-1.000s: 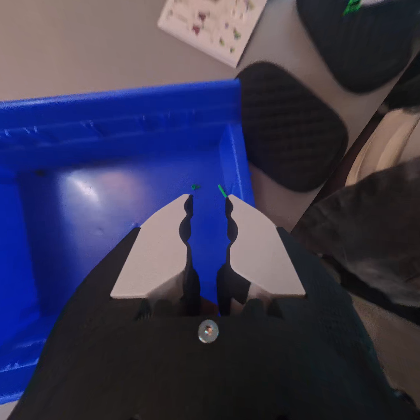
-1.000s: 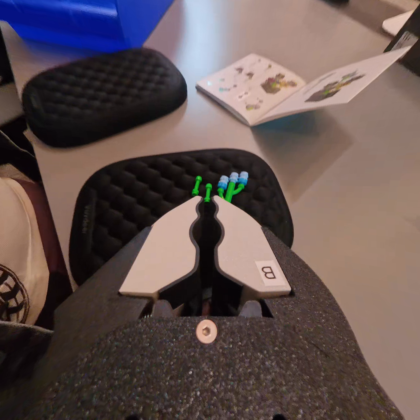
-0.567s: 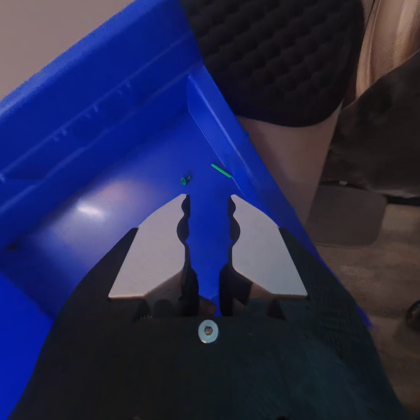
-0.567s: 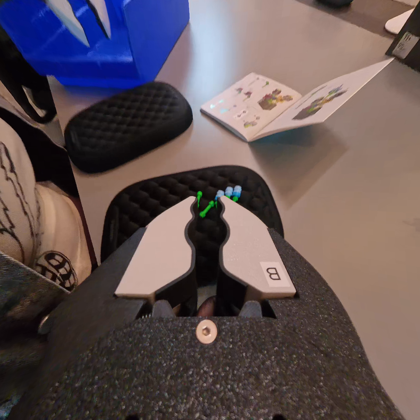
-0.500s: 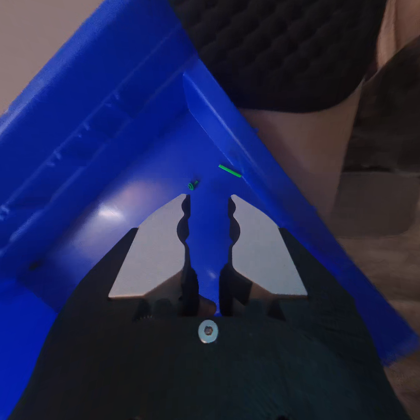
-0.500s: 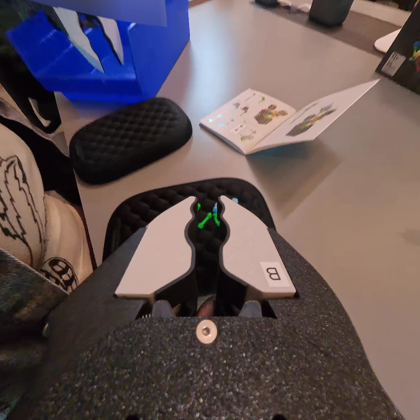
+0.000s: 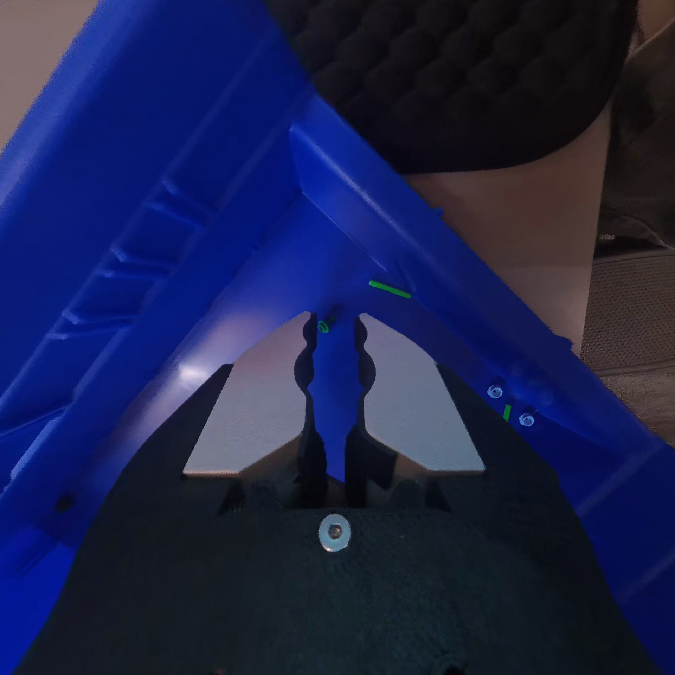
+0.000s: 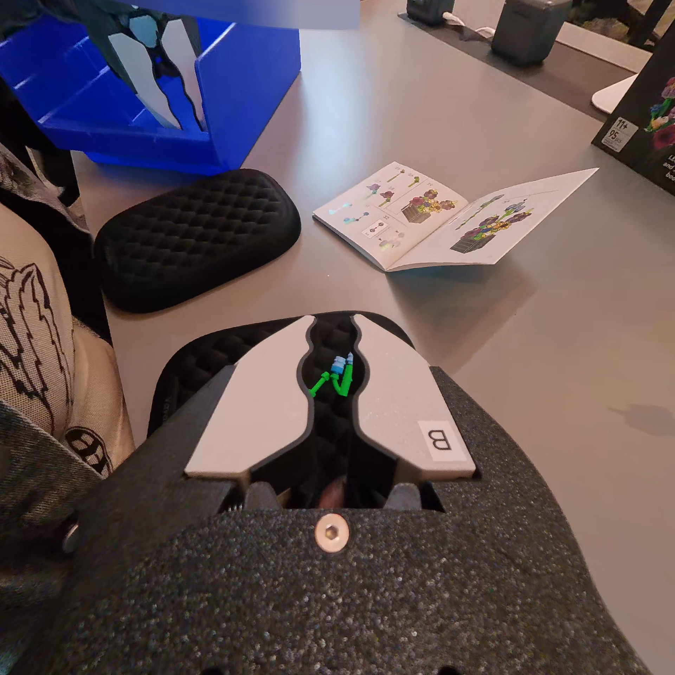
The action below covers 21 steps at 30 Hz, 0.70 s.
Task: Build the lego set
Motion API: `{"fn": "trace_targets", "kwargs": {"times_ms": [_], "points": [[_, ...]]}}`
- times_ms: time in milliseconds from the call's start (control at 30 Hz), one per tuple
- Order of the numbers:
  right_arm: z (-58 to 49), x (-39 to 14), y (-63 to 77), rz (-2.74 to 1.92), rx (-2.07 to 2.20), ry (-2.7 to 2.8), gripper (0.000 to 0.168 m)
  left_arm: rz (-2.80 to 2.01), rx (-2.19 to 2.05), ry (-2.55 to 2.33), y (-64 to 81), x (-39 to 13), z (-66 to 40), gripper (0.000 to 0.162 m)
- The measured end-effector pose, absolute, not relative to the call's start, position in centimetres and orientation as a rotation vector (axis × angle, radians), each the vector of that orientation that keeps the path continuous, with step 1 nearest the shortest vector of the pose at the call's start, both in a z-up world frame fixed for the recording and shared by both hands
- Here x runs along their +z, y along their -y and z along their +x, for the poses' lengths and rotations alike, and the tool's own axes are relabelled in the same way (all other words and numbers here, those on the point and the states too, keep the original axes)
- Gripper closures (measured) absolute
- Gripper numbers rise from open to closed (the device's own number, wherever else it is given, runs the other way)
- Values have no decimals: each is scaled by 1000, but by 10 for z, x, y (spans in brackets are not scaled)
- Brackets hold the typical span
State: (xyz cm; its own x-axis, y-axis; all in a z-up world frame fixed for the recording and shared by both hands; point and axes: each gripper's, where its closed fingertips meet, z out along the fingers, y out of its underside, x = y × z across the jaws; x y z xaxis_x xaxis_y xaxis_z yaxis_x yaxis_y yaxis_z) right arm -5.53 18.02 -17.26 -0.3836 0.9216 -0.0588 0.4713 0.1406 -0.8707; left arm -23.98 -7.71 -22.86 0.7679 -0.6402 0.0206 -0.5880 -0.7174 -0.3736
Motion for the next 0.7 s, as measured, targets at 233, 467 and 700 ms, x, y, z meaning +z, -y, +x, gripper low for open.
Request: {"fn": "trace_targets", "kwargs": {"times_ms": [233,467,700], "points": [[-55,-179,-184,-1343,1144,1936,153,-2492,-318,-1117,80,-229,-221,141],[-55,-182,-186,-1351,1115,1947,153,-2380,-338,-1270,79,-229,-211,131],[-57,-180,-187,-1340,1095,1945,154,-2429,-377,-1262,84,-239,-213,147]]}}
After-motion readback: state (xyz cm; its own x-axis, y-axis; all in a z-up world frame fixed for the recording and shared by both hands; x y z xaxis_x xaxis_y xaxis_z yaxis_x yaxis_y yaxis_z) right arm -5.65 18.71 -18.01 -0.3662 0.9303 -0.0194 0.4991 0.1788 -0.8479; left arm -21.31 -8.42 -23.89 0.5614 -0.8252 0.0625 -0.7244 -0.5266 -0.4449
